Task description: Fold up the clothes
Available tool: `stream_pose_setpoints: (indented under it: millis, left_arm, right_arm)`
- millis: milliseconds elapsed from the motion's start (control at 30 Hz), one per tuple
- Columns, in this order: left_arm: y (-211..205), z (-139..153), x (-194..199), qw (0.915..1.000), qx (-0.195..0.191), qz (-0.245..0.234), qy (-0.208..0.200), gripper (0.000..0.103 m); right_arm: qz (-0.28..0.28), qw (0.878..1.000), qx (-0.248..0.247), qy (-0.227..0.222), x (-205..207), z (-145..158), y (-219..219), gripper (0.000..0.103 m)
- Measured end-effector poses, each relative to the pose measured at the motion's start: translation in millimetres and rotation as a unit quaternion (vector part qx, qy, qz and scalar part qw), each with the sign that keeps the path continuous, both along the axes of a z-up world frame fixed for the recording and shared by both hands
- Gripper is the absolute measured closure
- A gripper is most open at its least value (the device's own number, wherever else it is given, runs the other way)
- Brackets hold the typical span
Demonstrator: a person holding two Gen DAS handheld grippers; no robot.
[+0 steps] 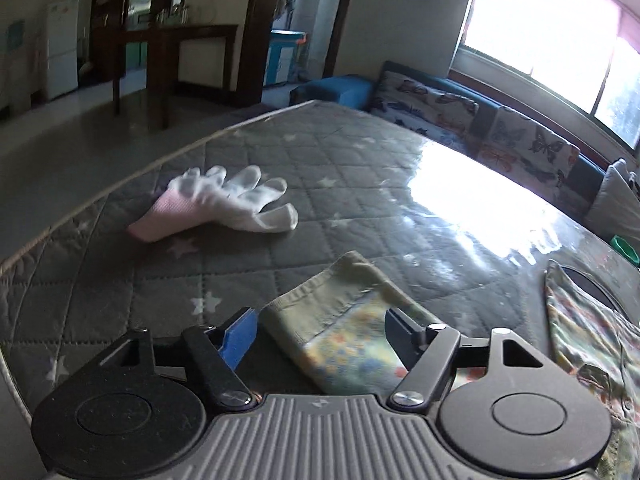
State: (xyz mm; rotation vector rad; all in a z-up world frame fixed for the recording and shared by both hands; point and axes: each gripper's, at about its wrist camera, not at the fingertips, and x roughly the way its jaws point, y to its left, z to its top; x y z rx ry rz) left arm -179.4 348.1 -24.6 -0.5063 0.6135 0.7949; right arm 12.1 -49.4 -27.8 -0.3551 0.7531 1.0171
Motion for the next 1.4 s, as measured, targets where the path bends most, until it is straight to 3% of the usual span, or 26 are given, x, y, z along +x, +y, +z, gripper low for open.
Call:
stream_pose_setpoints:
  millis: [67,233,300,367,467,700,1000,1400]
  left_arm:
    - [3.6,-4.3,-1.4,1.0,-0.009,0.001,0.001,0.044]
    - [4.5,-9.9,-2.9,0.9997,-0.014,0.016,-0.007,0.05]
    - [3.6,-10.6,-2.2,0.9998,-0.005,0.02,-0.003,0.059]
    - [3.3,-10.9,-2.0,0.9997,0.002,0.025,0.0,0.076]
    - [6.4,-10.5,-6.0,0.9994,-0.011,0.026,-0.02,0.091]
    - [-18.4,20.5,-13.8,0.9925,-0.013,-0.032,-0.117,0.095]
    - [-93.8,73.1,13.4,0.9634,-0.03,-0.182,-0.195,0.095]
    - [-182.6,77.2,61.4,0.9111,-0.098,-0.341,-0.21,0.096]
  right_arm:
    - [0.0,1.0,0.002,0.0,-0.2,0.8,-0.3,0.074]
    - [-0.003,1.0,0.005,-0.001,-0.8,2.3,-3.3,0.074]
    - [-0.006,1.0,0.005,-0.001,-2.1,2.2,-4.1,0.074]
    - [-0.009,1.0,0.007,-0.001,-2.7,2.1,-6.2,0.074]
    - [-0.013,1.0,0.011,-0.001,-3.3,3.3,-10.2,0.074]
    - [-0.03,0.999,0.022,-0.003,-1.1,7.4,-21.2,0.074]
    - [-0.054,0.998,0.037,-0.004,3.4,9.9,-33.5,0.074]
    - [-0.111,0.991,0.068,0.021,21.9,13.6,-67.6,0.074]
